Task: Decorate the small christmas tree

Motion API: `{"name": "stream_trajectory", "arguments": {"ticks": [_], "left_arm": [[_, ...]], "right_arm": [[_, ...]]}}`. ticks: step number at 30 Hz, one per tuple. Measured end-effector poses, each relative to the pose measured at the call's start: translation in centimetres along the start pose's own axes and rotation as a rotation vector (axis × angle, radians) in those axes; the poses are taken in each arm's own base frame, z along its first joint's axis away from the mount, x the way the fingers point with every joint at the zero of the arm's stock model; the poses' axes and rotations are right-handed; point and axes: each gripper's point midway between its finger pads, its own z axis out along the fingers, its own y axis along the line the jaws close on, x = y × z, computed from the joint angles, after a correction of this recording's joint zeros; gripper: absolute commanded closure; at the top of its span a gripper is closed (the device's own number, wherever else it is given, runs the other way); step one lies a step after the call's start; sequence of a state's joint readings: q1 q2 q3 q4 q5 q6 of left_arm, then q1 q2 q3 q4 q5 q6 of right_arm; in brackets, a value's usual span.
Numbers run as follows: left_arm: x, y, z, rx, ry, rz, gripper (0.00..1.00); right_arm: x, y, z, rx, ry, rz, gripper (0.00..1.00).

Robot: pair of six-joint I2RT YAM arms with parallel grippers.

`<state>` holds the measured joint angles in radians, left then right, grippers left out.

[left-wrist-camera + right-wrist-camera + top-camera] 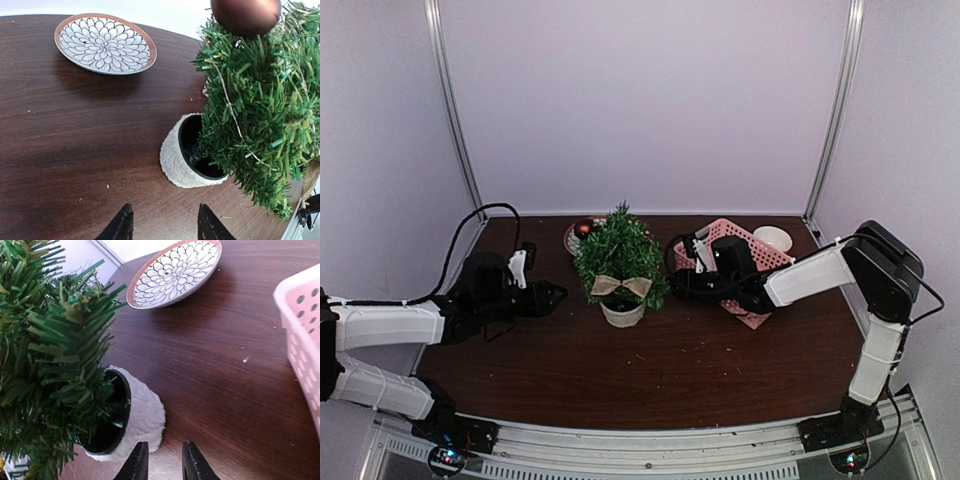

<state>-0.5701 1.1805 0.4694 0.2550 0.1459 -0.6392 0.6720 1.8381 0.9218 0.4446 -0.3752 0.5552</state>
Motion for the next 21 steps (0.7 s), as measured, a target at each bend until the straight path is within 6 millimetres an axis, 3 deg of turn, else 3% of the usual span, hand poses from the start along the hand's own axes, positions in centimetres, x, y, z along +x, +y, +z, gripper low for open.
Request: {"name": "stream_trajectory", "arguments": {"ticks": [10, 21], "left_arm": [[0.0, 0.0, 0.0, 0.000, -0.001, 0.000, 0.56], [-0.2, 0.0, 0.0, 0.001, -0.006, 0.000, 0.56]], "right_arm": [[1.3, -0.3, 2.8, -0.053, -0.001, 0.107, 0.74], [1.6, 1.1, 4.2, -0.125, -0.011, 0.139, 0.74]]}}
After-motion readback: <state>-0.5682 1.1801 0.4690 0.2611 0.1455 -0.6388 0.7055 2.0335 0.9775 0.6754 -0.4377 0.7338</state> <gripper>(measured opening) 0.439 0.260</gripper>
